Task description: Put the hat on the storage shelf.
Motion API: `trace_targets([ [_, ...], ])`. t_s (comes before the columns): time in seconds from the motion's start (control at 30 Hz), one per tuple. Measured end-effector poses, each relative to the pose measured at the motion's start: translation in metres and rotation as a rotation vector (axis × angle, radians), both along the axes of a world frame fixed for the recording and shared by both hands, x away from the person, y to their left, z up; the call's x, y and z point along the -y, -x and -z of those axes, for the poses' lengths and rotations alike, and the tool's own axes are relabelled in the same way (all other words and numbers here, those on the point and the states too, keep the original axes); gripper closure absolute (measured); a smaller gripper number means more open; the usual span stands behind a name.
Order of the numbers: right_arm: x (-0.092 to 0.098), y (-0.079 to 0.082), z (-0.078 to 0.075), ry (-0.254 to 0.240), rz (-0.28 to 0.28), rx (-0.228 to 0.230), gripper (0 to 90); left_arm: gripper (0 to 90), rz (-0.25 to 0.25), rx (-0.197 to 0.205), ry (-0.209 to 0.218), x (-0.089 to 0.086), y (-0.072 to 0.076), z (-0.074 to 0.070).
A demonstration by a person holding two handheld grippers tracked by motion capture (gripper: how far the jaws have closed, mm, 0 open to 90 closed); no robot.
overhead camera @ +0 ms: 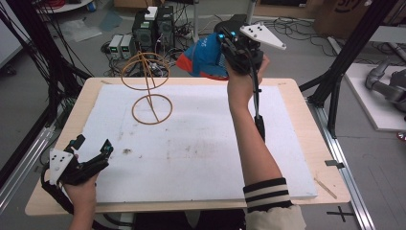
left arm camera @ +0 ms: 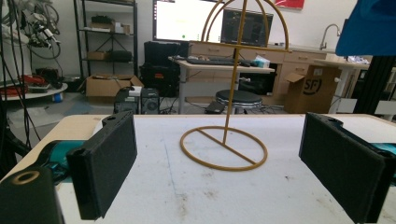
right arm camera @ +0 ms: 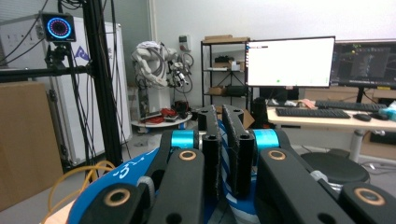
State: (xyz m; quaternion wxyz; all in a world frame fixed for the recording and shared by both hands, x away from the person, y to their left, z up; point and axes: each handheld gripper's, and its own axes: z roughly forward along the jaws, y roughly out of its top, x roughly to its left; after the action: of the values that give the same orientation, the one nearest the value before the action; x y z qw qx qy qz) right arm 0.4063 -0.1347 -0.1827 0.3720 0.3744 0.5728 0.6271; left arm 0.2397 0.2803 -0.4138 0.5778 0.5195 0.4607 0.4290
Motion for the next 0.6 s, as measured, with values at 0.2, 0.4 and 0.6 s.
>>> trace_targets([
  [0.2,-0.016,-0.01,-0.01,0.0,-0.009,0.009,86.9,11.6,-0.001,0.001,0.008,-0.001,0.0,0.0],
  [0.4,-0.032,-0.024,-0.017,-0.019,-0.01,0.001,86.9,11.6,-0.002,0.0,0.007,-0.002,0.001,0.001],
  [0.6,-0.05,-0.037,-0.033,-0.028,-0.004,0.015,86.9,11.7,-0.005,0.0,0.018,-0.004,0.002,0.001],
])
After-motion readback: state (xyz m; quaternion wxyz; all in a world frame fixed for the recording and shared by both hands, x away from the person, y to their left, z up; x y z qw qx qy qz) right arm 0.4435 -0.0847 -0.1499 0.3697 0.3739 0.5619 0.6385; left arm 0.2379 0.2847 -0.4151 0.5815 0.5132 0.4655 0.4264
